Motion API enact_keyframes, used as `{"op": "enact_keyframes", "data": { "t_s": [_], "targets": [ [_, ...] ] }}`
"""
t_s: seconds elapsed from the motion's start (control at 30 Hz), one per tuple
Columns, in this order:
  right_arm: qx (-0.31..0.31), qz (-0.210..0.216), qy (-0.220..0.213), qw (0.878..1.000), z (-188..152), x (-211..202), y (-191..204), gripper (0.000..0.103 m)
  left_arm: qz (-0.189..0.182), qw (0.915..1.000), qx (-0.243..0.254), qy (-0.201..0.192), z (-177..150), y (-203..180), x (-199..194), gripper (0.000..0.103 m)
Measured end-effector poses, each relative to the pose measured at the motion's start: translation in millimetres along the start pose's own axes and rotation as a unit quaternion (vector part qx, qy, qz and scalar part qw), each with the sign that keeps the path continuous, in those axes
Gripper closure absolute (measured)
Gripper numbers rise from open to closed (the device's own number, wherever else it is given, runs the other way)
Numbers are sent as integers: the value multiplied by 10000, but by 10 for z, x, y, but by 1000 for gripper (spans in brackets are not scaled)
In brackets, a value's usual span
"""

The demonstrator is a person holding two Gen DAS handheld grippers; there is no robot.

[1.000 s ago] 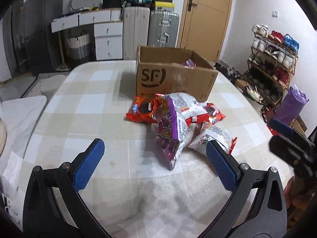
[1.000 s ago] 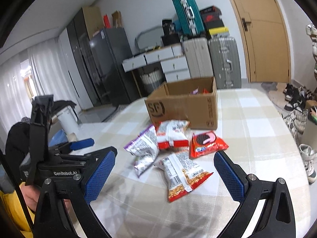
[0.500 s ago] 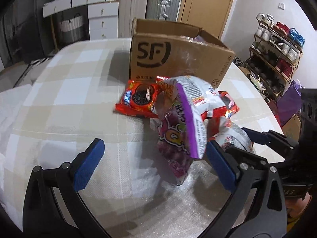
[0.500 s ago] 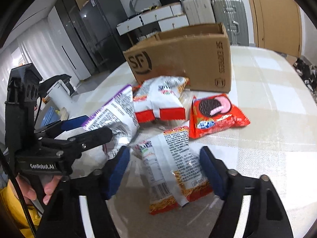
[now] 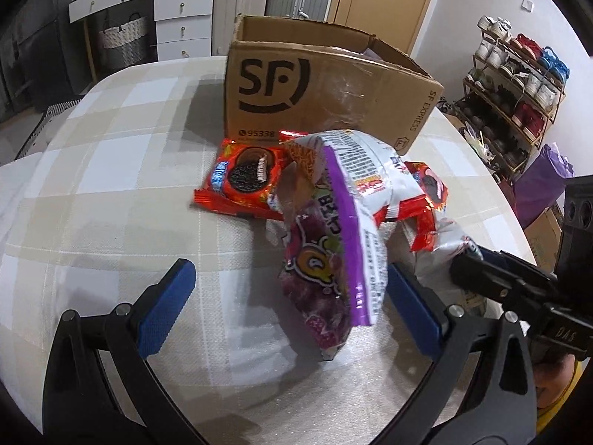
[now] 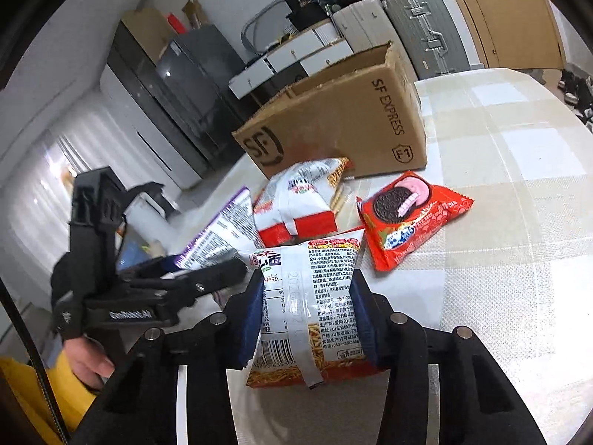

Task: Organize snacks
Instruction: 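Grasp the purple candy bag with the left tool while the right tool grasps the white noodle-snack bag, then lift the purple candy bag and white snack bag and carry both over the box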

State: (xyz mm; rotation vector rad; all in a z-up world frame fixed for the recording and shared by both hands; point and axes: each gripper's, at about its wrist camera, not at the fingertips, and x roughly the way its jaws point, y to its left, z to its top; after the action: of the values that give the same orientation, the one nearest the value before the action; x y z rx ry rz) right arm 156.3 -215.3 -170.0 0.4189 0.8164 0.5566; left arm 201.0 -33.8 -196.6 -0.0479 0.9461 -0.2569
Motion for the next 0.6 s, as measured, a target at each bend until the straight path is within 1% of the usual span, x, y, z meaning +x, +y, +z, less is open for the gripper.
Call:
{"op": "enact_keyframes", "data": {
  "t_s": [0.07,0.1,0.13,0.17,0.2,0.3,0.4,0.47,0.57,0.6],
  "targets": [
    [34,89,-91,9999,4,-42,-11,58,-8,10000,87,6,18,-49,48,9],
    [59,134,-132,9998,-9,-80,-23,58,-40,9999,153,-10,0,-80,32,21],
    [92,175,-167,9997,-7,-101,-34,58,-89,9997,212,-6,20,-96,58,38],
    [119,209,-199,9995,-8,-121,-42,58,-142,9996,260,40,47,-113,109,48],
    [142,258,-218,9993,-12,-143,-57,58,-143,9994,291,87,57,-121,126,53],
    [167,304,-279,9990,-43,-198,-45,58,-151,9994,309,36,26,-102,96,55],
    [203,409,-322,9984,-31,-205,-48,58,-133,9996,262,-19,-15,-82,25,61],
    [202,483,-370,9979,-26,-208,-42,58,-159,9996,224,21,-41,-62,-5,62],
    [160,560,-457,9973,-22,-249,-15,58,-73,9998,210,16,-105,-29,-91,63],
    [140,572,-479,9971,-21,-258,-3,58,-79,9998,194,-7,-191,-19,-175,63]
  ]
}}
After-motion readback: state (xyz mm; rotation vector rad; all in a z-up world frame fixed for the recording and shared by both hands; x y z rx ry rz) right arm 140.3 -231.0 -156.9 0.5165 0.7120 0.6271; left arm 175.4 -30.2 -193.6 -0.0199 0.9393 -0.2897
